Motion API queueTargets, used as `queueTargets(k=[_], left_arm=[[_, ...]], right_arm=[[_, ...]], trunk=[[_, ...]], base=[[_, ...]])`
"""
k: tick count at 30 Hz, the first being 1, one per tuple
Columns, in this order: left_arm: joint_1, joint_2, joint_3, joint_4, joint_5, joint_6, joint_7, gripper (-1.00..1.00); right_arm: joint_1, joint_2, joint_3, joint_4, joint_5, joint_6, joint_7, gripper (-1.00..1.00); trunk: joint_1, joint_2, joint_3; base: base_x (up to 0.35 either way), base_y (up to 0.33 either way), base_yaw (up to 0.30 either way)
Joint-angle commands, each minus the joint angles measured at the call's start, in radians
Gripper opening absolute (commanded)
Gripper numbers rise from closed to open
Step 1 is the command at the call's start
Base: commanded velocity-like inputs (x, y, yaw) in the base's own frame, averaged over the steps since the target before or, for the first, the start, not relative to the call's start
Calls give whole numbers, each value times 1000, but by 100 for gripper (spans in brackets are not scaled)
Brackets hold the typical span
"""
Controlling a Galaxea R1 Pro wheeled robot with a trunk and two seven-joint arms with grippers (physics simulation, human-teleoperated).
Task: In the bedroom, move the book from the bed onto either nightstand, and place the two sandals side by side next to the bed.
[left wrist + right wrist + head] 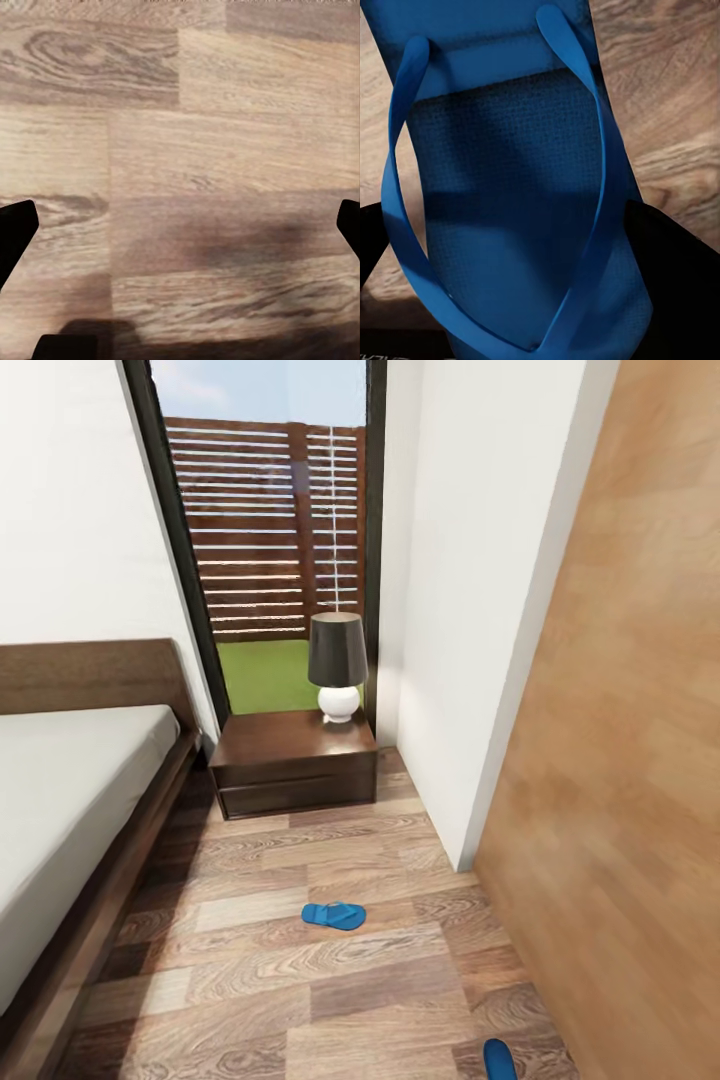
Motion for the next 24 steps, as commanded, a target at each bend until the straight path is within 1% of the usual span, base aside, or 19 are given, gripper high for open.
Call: queueTargets(k=[1,12,17,24], left_arm=[[-1,0,3,2,11,0,-8,100],[-1,0,2,2,11,0,-8,100],[-1,-1,2,2,10,0,-8,100],[-1,-1,2,1,10,0,-8,100]], right_arm=[[-1,0,-2,3,-4,-2,5,-100],[-1,0,-2,3,-4,-3,5,-100],[-1,0,-2,3,-4,-3,5,-100],[-1,0,-2,3,-4,-3,5,-100]], trunk=[[0,0,-1],[0,0,-1],[0,0,-1],[0,0,-1]], base=[[142,0,-3],[270,0,-1],[68,0,0],[3,0,0]])
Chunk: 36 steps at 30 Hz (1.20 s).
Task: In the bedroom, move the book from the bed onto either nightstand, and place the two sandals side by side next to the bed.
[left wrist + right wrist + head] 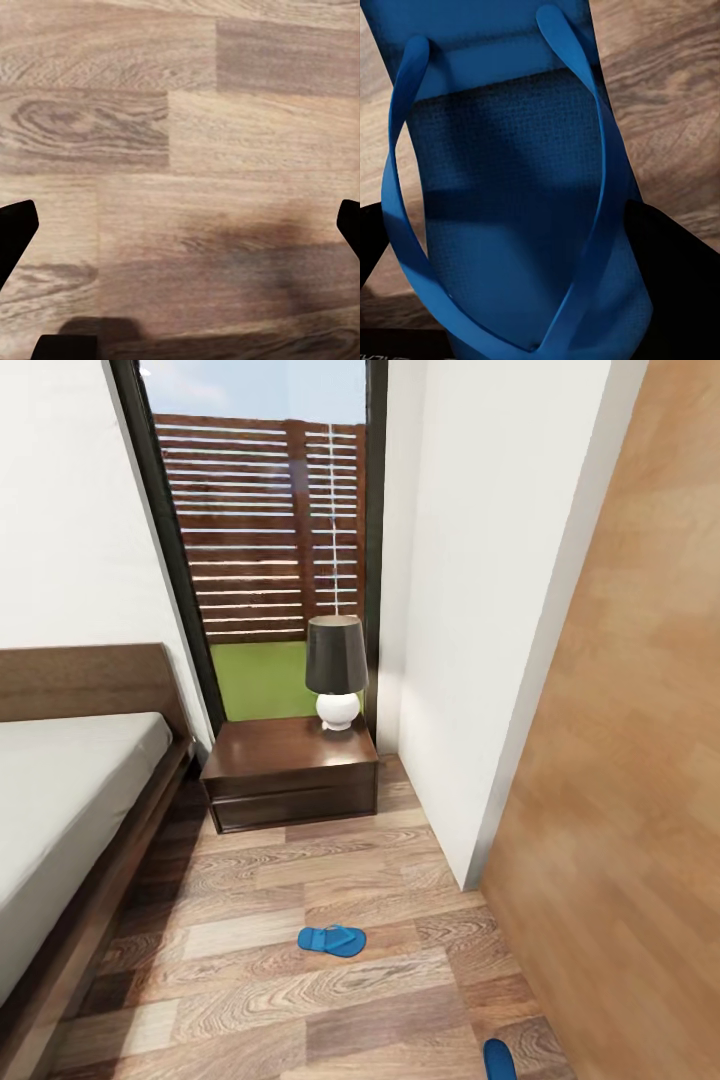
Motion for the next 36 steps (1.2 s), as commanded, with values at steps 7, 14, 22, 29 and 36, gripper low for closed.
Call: queueTargets(k=[7,14,22,29,36], left_arm=[[-1,-1,1,-2,9,0,-9,100],[-10,-9,1,-128,9,72,-5,100],[-15,-65,0,-444,4,351,0,100],[-16,-125,0,-674,-1,448,11,100],[-30,-157,1,-767,23,466,102,100]], right_arm=[[-1,1,-2,3,-4,-2,5,-100],[-1,1,-2,3,-4,-2,4,-100],[-1,1,-2,3,-4,-2,4,-100],[-1,1,-2,3,-4,-2,4,-100],[-1,1,-2,3,-4,-2,4,-100]], trunk=[[0,0,-1],[0,0,-1],[0,0,-1],[0,0,-1],[0,0,-1]], base=[[0,0,0],[0,0,0],[0,0,0],[0,0,0],[0,0,0]])
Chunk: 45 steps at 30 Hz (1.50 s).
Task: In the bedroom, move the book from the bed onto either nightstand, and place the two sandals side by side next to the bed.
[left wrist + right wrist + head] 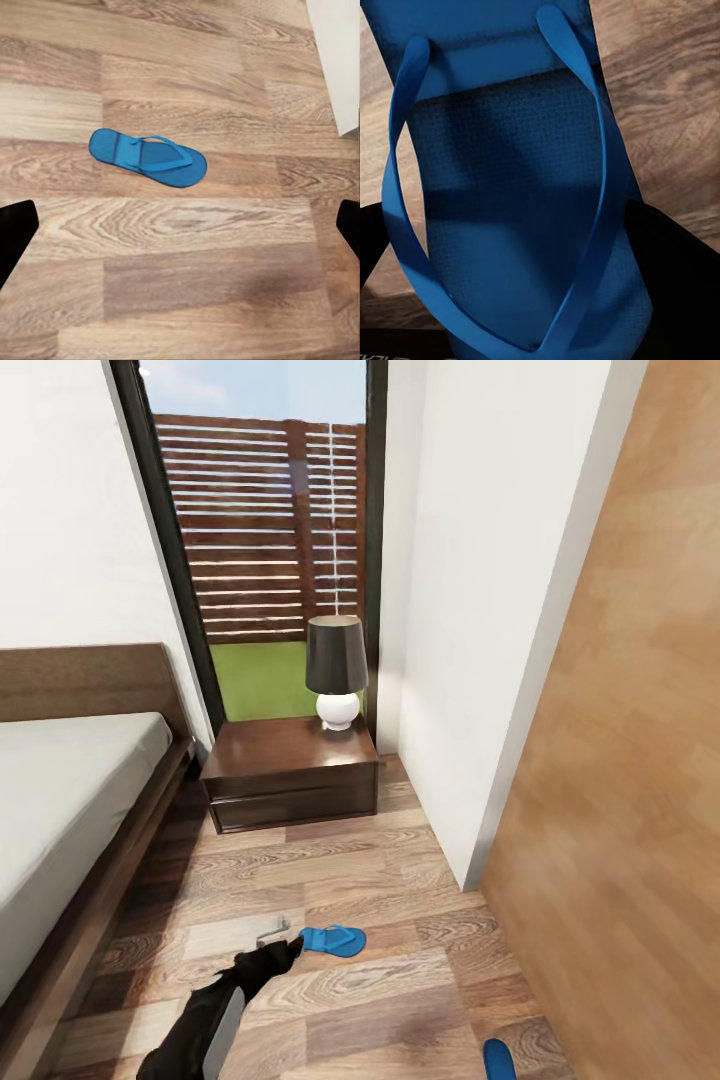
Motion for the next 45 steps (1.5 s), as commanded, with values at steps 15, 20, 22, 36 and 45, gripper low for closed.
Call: queueTargets(k=[15,20,22,36,45], left_arm=[[-128,16,16,-96,653,-1,612,100],[-155,17,17,-90,719,-2,659,100],[-159,18,19,-82,729,-2,665,100],[-166,21,159,6,819,-4,667,100],[-166,16,160,10,844,-7,663,100]], right_arm=[[-1,0,-2,3,-4,-2,4,-100],[-1,0,-2,3,-4,-2,4,-100],[-1,0,-2,3,-4,-2,4,-100],[-1,0,-2,3,-4,-2,4,-100],[-1,0,-2,3,-4,-2,4,-100]], trunk=[[0,0,-1],[0,0,-1],[0,0,-1],[0,0,-1],[0,0,-1]], base=[[0,0,0],[0,0,0],[0,0,0],[0,0,0],[0,0,0]])
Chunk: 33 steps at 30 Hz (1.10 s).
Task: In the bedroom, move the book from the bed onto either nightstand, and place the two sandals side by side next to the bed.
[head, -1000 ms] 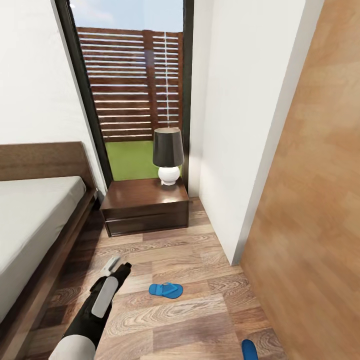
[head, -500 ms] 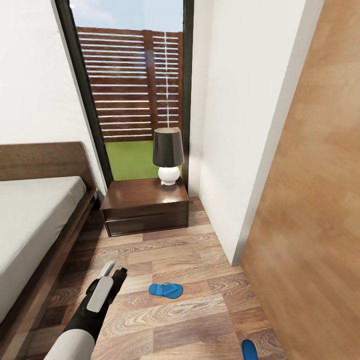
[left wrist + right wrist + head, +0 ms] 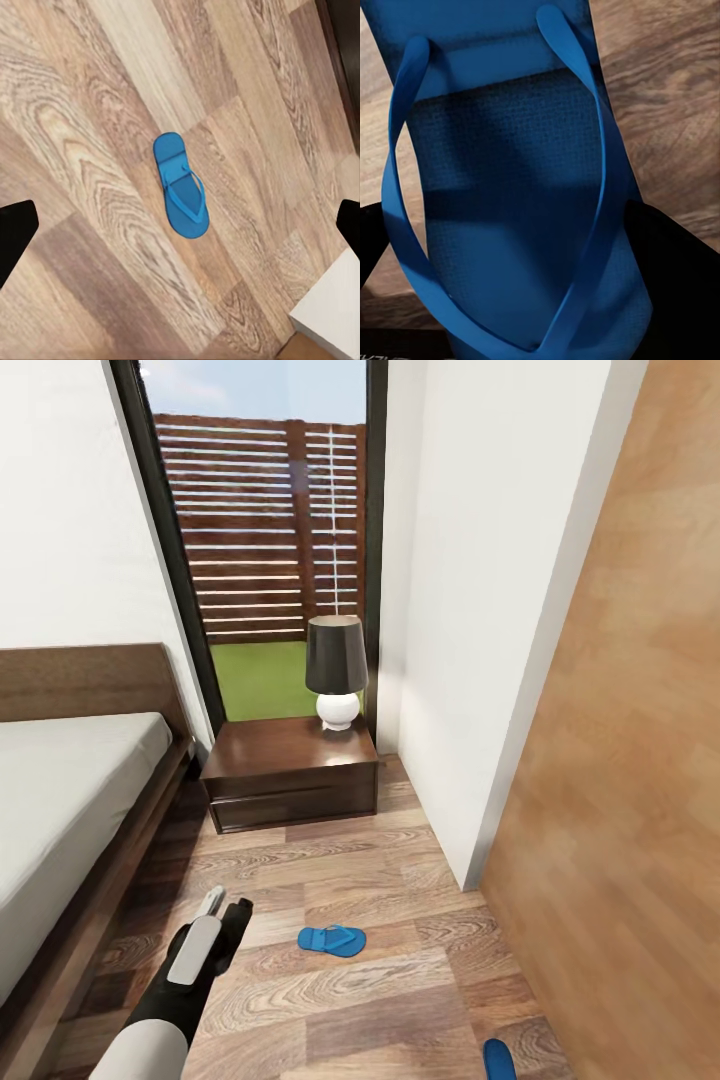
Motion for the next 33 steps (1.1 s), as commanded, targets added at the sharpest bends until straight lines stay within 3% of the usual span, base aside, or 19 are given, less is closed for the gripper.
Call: queueTargets(k=[1,33], left_arm=[[-1,-1,4,-2,5,4,4,100],[-1,-1,1,0,6,11,-14,100]], right_arm=[[-1,0,-2,3,-4,-2,6,-100],[-1,0,-2,3,-4,-2,6,-100]], trunk=[[0,0,-1],[0,0,-1]], base=[[0,0,0],[45,-9,-5]])
